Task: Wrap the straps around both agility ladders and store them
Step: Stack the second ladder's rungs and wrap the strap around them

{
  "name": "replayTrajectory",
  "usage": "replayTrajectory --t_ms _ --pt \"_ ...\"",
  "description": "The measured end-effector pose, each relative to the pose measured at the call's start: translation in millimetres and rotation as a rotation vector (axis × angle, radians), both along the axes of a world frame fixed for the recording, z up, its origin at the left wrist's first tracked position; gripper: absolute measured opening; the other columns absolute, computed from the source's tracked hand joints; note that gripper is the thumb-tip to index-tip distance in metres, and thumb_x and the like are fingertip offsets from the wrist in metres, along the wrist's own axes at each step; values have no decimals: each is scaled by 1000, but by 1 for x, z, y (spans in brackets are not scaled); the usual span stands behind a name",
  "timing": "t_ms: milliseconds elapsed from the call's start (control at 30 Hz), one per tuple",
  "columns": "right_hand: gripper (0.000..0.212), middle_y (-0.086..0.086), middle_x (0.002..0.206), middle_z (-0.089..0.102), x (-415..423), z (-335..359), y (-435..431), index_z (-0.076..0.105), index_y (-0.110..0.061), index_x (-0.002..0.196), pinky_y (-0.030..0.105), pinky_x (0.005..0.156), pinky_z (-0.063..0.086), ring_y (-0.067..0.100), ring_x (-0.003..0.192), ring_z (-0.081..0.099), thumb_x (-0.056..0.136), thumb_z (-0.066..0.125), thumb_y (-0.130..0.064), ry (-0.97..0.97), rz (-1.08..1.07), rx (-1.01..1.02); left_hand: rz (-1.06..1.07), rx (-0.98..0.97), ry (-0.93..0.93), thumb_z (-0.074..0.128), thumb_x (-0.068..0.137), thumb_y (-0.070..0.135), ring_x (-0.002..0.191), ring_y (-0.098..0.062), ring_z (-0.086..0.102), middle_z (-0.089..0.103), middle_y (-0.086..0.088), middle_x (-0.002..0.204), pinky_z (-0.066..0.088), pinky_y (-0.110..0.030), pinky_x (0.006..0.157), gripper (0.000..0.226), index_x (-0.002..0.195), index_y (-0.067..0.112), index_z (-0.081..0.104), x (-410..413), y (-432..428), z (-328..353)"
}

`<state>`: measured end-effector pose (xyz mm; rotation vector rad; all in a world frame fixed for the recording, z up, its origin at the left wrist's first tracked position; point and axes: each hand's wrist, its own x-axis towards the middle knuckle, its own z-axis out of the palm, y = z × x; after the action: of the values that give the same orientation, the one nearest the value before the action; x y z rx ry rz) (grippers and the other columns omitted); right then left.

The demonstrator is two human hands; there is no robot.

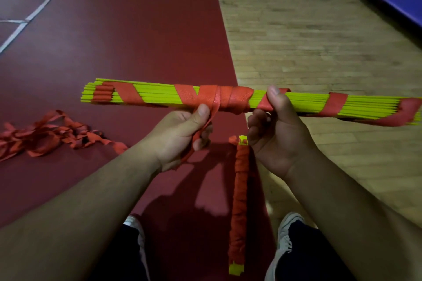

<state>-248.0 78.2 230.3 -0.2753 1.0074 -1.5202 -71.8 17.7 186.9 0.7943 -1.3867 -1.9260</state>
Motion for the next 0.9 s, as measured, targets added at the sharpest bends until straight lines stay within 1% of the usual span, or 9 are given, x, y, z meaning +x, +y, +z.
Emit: replayTrajectory --t_ms 200,333,500,600,633,700,767,833,900 --pt "38 -3 51 51 2 3 1 61 -18 59 18 42 47 8 48 62 91 60 -40 17 63 -37 28 -7 23 72 60 79 46 -9 26 39 9 46 29 -34 67 63 50 22 48 -2 -2 -4" --pt "43 -2 53 60 2 3 1 68 -18 50 18 44 49 9 50 65 84 61 -45 8 89 -21 81 -17 2 70 57 82 45 -5 31 41 9 46 31 -33 68 65 47 22 49 -4 -2 -5" --pt "32 2 60 64 1 5 2 71 -17 63 19 46 51 12 51 67 73 63 -47 -6 100 -30 52 -9 17 59 80 73 45 -10 27 28 -1 50 28 -36 66 60 48 24 45 -6 -3 -5" --pt "33 0 57 63 1 6 5 67 -17 86 19 45 50 11 51 66 73 60 -47 -13 127 -74 37 0 83 70 65 78 51 -12 28 32 2 54 29 -32 65 57 65 25 48 -7 -4 -6" --pt "34 0 58 63 0 5 6 68 -16 85 19 45 51 11 52 67 72 60 -47 -21 135 -98 54 3 106 73 61 77 51 -11 31 34 5 53 31 -31 65 59 72 24 49 -7 -4 -5" --pt "31 0 61 67 1 3 9 73 -14 71 20 47 53 12 57 70 67 67 -43 -46 169 -156 115 15 145 78 55 75 48 -8 38 35 7 50 34 -30 65 60 65 23 50 -7 -5 -3" --pt "27 2 67 71 2 0 9 76 -13 69 23 51 55 16 63 73 59 79 -39 -19 229 -211 165 21 172 80 50 76 47 -7 43 36 7 48 38 -29 65 62 53 23 47 -6 -7 -1" --pt "41 3 73 71 2 -6 7 75 -15 77 27 56 57 19 67 73 52 90 -44 102 258 -243 196 45 199 79 46 77 45 -7 40 34 7 48 43 -24 62 65 53 23 45 -6 -7 2" --pt "66 4 85 70 4 -10 2 72 -15 94 29 64 58 22 74 73 46 93 -56 199 243 -239 214 91 232 80 45 77 45 -8 35 33 7 48 46 -22 58 67 55 22 43 -6 -7 3"
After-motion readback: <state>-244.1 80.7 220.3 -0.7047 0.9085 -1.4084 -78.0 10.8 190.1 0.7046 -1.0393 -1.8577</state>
